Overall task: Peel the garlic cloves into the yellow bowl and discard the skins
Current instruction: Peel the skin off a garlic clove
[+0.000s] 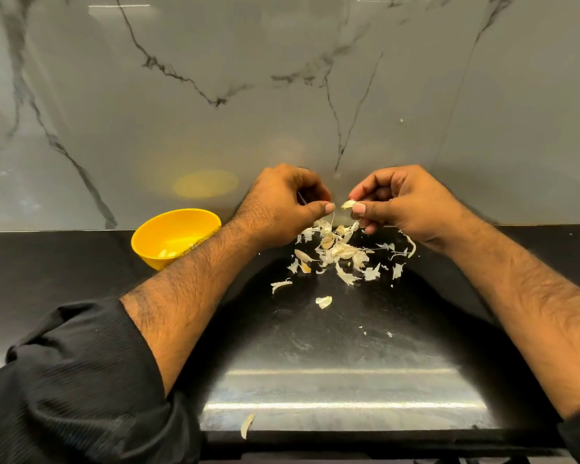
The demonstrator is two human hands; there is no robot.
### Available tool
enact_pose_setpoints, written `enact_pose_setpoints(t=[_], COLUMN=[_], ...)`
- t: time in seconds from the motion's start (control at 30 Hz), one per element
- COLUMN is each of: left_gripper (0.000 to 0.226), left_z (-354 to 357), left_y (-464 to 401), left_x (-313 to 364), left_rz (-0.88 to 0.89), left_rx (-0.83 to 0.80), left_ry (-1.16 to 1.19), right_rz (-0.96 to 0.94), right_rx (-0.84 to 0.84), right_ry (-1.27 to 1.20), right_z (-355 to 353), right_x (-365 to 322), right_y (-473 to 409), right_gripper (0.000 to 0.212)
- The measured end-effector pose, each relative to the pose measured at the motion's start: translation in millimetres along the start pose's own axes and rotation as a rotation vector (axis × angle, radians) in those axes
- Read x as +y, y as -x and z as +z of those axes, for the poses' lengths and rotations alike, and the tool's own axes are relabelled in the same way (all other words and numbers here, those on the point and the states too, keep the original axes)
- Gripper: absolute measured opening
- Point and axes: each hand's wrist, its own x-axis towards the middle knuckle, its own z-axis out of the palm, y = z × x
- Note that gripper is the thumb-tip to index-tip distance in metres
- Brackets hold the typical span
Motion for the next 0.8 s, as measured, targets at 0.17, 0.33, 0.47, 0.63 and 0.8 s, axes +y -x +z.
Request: enact_pose_setpoints(t=[0.17, 0.33, 0.47, 0.63, 0.8], left_gripper=[0.011, 0.013, 0.011, 0.011, 0.011], left_z=[0.6, 2.2, 3.1, 3.2, 1.4], left_y=[2.4, 2.7, 2.6, 3.0, 3.1], left_x=[3.7, 4.4, 5.0, 5.7, 6.3], left_rz=[0.101, 0.112, 0.108, 0.122, 0.125], left_rx=[-0.017, -0.02, -0.011, -0.014, -0.024], left_ry=[0.022, 0.077, 0.091, 0.081, 0.068], right_rz=[0.023, 0.03, 0.032, 0.022, -0.001], right_rx=[-0.022, -0.039, -0.048, -0.052, -0.036], right_ry=[-0.162, -0.2, -0.195, -0.182, -0.1], right_z=[-2.5, -2.1, -0.4, -0.2, 0.1], right_x=[1.8, 5.4, 5.1, 4.1, 2.7], right_y=[-2.0, -2.6, -2.2, -1.2, -0.7], right_gripper=[0.019, 0.02, 0.018, 0.019, 0.016])
